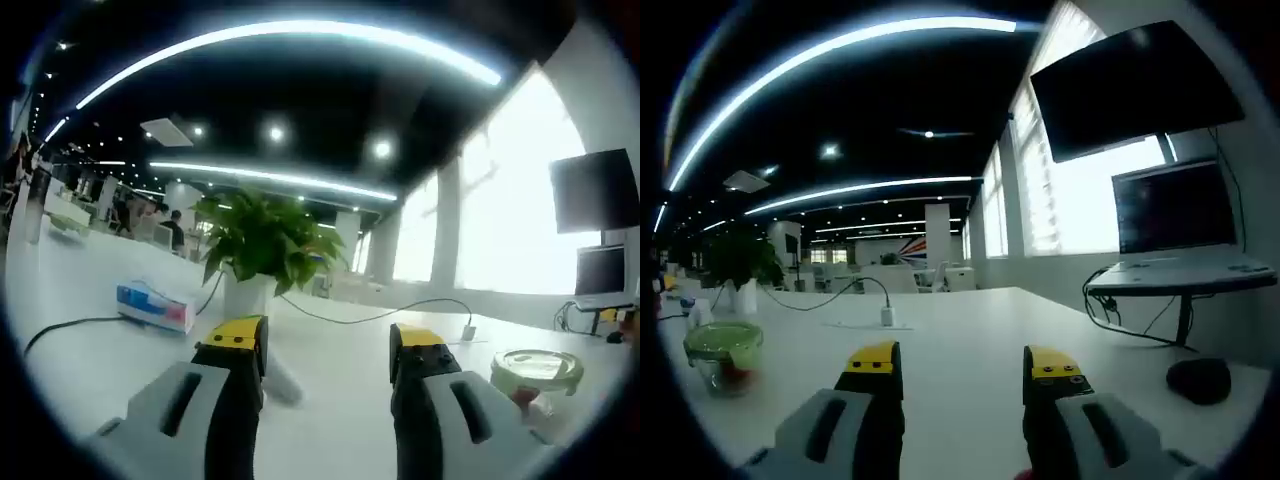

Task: Open container latches remove lid place lid upside down on tabletop take tomato from container place on tabletop

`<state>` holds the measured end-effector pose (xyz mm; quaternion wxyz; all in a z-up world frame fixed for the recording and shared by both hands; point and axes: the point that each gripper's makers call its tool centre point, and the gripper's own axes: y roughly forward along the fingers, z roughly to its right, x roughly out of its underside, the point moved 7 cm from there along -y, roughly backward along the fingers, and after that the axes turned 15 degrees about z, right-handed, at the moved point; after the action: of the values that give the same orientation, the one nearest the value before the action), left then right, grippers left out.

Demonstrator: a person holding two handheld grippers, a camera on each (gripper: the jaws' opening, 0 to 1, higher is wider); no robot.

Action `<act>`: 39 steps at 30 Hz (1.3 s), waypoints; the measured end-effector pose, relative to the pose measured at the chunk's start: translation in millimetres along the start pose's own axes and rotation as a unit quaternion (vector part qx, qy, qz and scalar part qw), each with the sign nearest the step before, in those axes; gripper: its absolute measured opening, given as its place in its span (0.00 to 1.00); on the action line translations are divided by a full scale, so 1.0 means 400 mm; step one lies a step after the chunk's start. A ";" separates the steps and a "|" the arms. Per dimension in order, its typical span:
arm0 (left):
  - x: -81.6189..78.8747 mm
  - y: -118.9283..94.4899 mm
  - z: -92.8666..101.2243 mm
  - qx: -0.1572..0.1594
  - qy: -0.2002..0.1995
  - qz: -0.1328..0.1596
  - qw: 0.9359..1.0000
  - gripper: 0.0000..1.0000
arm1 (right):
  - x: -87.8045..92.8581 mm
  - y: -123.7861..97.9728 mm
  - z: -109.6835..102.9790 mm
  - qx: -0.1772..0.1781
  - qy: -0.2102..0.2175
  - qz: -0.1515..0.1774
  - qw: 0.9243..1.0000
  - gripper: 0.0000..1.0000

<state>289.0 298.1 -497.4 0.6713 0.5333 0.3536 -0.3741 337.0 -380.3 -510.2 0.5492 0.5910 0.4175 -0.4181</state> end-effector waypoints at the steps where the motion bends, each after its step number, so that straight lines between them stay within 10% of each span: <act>1: 0.000 -0.001 0.000 0.000 0.000 0.000 1.000 0.46 | 0.001 0.000 0.000 0.000 0.000 -0.001 1.000 0.43; 39: -0.004 -0.018 0.000 0.002 -0.007 0.001 1.000 0.46 | -0.004 -0.014 0.014 0.008 0.003 0.003 1.000 0.43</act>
<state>282.2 297.0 -499.3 0.6729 0.5322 0.3475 -0.3783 330.8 -385.5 -510.6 0.5445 0.5978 0.4140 -0.4180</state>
